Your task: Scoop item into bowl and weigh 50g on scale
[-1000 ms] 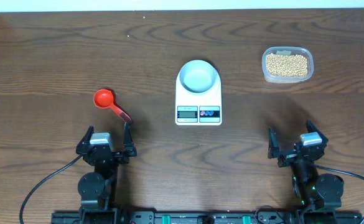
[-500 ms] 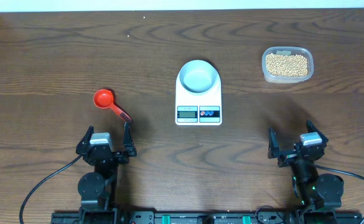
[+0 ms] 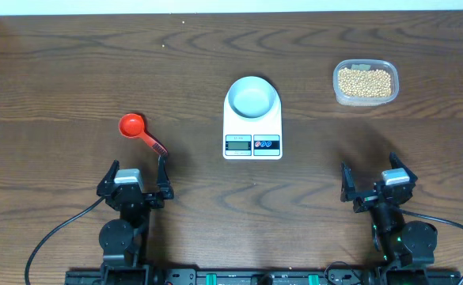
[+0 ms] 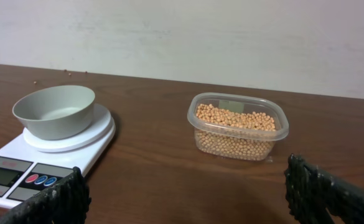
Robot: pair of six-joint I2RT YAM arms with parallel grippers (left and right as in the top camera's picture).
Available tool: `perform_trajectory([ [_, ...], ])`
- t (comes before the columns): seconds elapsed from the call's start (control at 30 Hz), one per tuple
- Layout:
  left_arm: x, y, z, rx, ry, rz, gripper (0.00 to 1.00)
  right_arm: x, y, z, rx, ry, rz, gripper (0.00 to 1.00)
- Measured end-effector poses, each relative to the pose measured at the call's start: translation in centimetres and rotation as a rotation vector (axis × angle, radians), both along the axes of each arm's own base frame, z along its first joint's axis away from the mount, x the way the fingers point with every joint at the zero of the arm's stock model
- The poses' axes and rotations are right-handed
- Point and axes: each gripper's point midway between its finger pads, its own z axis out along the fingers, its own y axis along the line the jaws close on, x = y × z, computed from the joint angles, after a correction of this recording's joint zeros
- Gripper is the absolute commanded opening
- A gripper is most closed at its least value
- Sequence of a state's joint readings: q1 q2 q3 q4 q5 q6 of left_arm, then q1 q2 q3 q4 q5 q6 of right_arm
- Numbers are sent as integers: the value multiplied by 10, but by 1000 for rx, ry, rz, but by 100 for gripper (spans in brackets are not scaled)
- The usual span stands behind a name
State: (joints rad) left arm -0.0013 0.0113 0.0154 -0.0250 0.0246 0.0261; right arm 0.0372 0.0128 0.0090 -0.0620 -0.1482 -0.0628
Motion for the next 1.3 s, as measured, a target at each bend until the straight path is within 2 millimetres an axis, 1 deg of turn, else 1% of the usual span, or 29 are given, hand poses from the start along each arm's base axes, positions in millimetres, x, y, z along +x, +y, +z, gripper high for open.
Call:
perform_trajectory([
  [1.1,0,0,0,0,-1,0,98,0,0,0,0,0,0,99],
  [1.3,0,0,4,0,-17,1,98,0,-2,0,-6,-2,-14,99],
])
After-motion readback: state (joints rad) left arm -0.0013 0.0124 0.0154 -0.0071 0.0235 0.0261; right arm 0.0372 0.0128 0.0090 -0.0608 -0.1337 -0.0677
